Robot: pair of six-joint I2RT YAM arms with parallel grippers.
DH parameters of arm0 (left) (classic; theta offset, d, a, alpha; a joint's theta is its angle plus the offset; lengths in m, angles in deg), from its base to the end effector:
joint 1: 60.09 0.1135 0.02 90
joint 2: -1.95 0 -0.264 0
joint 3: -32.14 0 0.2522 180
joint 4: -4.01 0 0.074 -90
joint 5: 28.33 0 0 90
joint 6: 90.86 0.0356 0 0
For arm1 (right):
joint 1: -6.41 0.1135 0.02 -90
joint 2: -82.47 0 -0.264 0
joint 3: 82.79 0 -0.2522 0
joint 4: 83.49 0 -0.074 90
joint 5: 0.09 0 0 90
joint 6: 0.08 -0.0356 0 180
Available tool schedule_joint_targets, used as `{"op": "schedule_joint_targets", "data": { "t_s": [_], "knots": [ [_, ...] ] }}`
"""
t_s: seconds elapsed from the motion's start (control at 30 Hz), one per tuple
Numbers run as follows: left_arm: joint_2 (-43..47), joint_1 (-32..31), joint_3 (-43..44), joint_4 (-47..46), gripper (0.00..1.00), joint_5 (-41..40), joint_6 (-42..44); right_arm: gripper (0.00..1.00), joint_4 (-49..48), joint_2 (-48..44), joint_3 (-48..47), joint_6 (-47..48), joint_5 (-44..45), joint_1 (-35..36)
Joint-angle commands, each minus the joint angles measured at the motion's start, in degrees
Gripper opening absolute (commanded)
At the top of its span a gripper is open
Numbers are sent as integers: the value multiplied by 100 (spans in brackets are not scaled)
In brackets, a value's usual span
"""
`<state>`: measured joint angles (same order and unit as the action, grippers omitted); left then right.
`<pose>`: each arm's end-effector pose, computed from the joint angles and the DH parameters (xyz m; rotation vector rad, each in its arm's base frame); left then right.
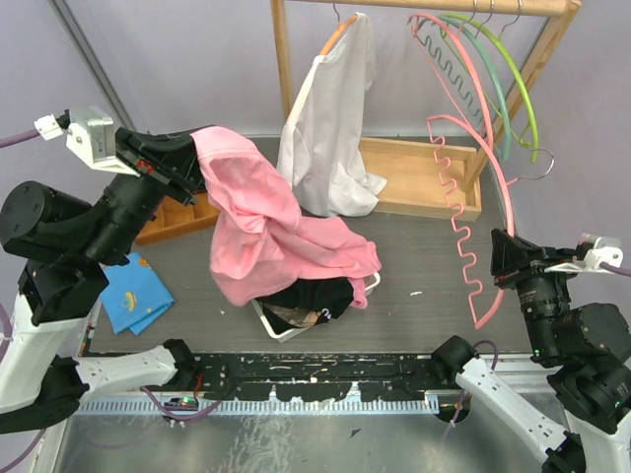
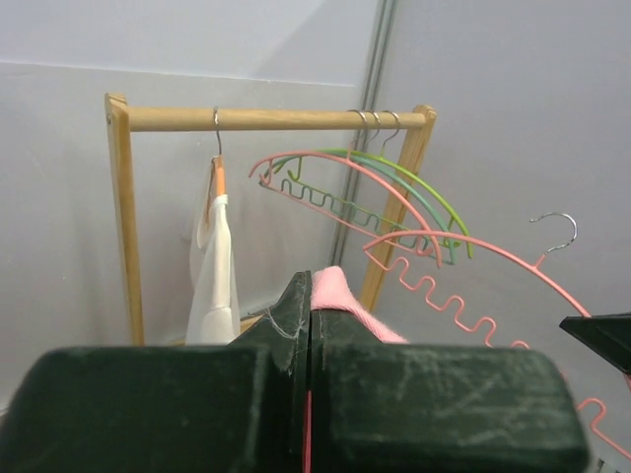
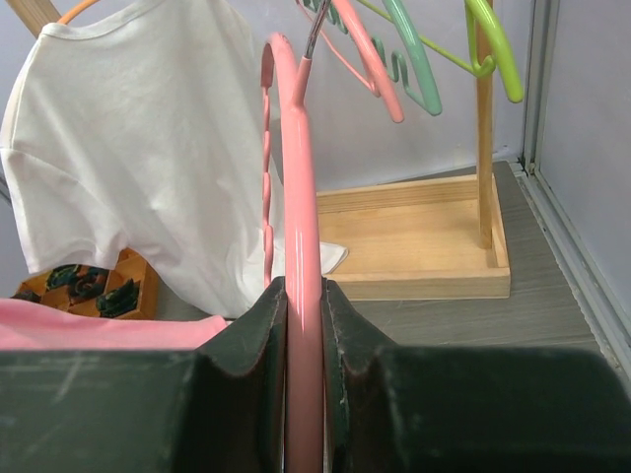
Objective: Remove the t-shirt from the hanger
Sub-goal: Place the T-shirt in the bin.
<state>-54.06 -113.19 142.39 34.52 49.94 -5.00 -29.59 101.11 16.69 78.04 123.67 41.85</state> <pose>0.0775 -0.0912 0.5809 0.3212 1.1555 -0.7625 0.0044 -0.0212 0.4347 0.1895 1.4477 0.2530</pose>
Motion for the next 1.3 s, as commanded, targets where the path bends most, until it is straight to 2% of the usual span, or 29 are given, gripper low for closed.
{"op": "schedule_joint_targets", "data": {
  "t_s": [0.0,0.13,0.4,0.77,0.97,1.17,1.27],
  "knots": [
    [-30,-12,140,-62,0,-169,198,1,-635,161,-38,13,-32,-15],
    [-93,-12,277,98,0,-188,290,1,-605,167,-68,-67,-100,-12],
    [-132,-8,-184,91,0,-193,184,1,-500,253,-173,-142,-193,-13],
    [-539,-12,-1737,-437,0,254,-669,1,-428,240,-155,-139,-170,-14],
    [-693,-115,-2488,-676,0,-8,-1323,1,-443,220,-115,-133,-189,-20],
    [-800,-503,-3196,-673,0,-884,-1900,1,-515,241,-40,-122,-309,-20],
    [-887,-678,-3617,-660,0,-1061,-2219,1,-538,291,-25,-115,-375,-24]
  ]
}}
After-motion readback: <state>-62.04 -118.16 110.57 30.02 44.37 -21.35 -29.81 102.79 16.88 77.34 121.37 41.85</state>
